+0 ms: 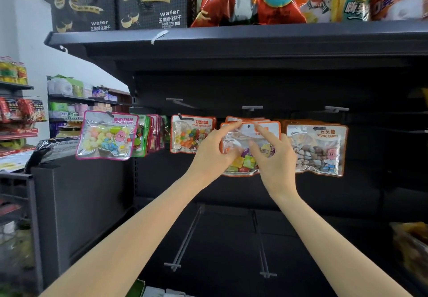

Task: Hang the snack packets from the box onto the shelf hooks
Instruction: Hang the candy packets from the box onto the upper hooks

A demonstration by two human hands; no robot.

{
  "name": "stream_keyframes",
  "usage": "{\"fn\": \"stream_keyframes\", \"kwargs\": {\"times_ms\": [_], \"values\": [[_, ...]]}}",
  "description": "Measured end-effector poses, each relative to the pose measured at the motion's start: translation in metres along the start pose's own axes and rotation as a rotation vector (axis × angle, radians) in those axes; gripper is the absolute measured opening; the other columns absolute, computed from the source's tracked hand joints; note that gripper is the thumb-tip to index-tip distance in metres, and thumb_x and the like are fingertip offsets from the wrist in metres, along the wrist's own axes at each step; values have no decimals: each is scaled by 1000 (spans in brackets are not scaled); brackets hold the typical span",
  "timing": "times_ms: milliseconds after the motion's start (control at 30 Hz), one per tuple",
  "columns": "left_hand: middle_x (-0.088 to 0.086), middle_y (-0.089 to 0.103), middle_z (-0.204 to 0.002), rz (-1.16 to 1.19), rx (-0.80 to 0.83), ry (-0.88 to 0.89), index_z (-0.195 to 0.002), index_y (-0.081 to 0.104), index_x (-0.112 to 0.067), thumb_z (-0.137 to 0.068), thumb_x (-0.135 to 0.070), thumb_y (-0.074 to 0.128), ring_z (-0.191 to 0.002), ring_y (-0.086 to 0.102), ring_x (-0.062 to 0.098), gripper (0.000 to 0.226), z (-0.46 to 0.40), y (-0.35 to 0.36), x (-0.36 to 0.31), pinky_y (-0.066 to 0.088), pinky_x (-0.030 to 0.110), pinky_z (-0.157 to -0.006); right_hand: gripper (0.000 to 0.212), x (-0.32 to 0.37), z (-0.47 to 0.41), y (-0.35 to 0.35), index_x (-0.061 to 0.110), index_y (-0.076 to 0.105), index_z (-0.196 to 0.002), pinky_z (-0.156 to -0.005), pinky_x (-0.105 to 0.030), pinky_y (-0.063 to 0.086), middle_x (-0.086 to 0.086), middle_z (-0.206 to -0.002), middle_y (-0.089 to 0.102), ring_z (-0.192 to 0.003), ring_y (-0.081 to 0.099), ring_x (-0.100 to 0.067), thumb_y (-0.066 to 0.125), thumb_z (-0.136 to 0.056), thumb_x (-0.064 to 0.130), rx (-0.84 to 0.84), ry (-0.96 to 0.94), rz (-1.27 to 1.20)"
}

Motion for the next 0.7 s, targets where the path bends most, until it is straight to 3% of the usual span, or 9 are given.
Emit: {"fn": "stream_keyframes", "kwargs": {"times_ms": [100, 200, 300, 400, 433, 500, 567, 700], "values": [[-10, 47, -138, -14, 0, -27, -139, 41, -29, -88, -18, 63, -125, 39, 2, 56, -2, 2, 1, 29, 10, -94, 41, -3, -5, 3, 30, 54, -131, -66, 3, 34, 1, -91, 44, -64, 44, -3, 61, -91, 26, 11, 18, 10], [-5, 46, -139, -45, 8, -74, -141, 38, -29, -89, -19, 62, -125, 42, 8, 58, -7, 7, 4, 33, 16, -94, 43, -10, -11, 8, 29, 53, -133, -64, 0, 35, -1, -100, 45, -72, 45, 11, 61, -91, 25, 29, 23, 43], [4, 46, -137, -121, 36, -125, -143, 34, -30, -89, -22, 62, -117, 51, 25, 61, -18, 15, 12, 41, 25, -94, 48, -16, -18, 12, 29, 49, -137, -75, -7, 30, -5, -130, 38, -81, 44, 2, 61, -91, 24, 68, 34, 147], [9, 46, -136, -192, 55, -161, -145, 29, -31, -89, -20, 61, -116, 53, 24, 66, -29, 26, 24, 41, 25, -95, 57, -26, -22, 19, 32, 40, -142, -82, -4, 17, -10, -141, 23, -122, 36, -17, 63, -90, 24, 134, 33, 268], [10, 47, -135, -214, 51, -163, -146, 28, -32, -89, -19, 61, -114, 54, 22, 67, -31, 29, 27, 42, 25, -94, 59, -29, -22, 22, 33, 37, -143, -86, -5, 18, -10, -143, 19, -129, 31, -21, 63, -90, 24, 155, 30, 269], [12, 49, -132, -226, 33, -163, -146, 27, -33, -88, -18, 62, -107, 58, 22, 68, -35, 35, 32, 48, 30, -96, 63, -35, -23, 28, 33, 35, -144, -103, -20, 30, -10, -145, 13, -136, 24, -24, 63, -90, 19, 178, 14, 265], [13, 50, -128, -247, 10, -170, -145, 29, -34, -88, -18, 63, -103, 60, 22, 69, -38, 37, 33, 50, 36, -95, 63, -37, -24, 31, 28, 36, -144, -107, -35, 35, -12, -149, 9, -140, 14, -28, 63, -88, 15, 172, -20, 334], [12, 34, -136, -396, -67, -127, -144, 34, -30, -87, -22, 64, -118, 49, 25, 64, -33, 35, 25, 44, 33, -98, 46, -28, -24, 32, 13, 48, -133, -102, -33, 38, -15, -147, 19, -135, 21, -28, 62, -89, 14, 112, -133, 530]]}}
Point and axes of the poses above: each hand's wrist, its own z-axis away from the middle knuckle, its own y-axis out of the palm, x = y × z, the point moved 2 cm from there along -z, towards the middle knuckle
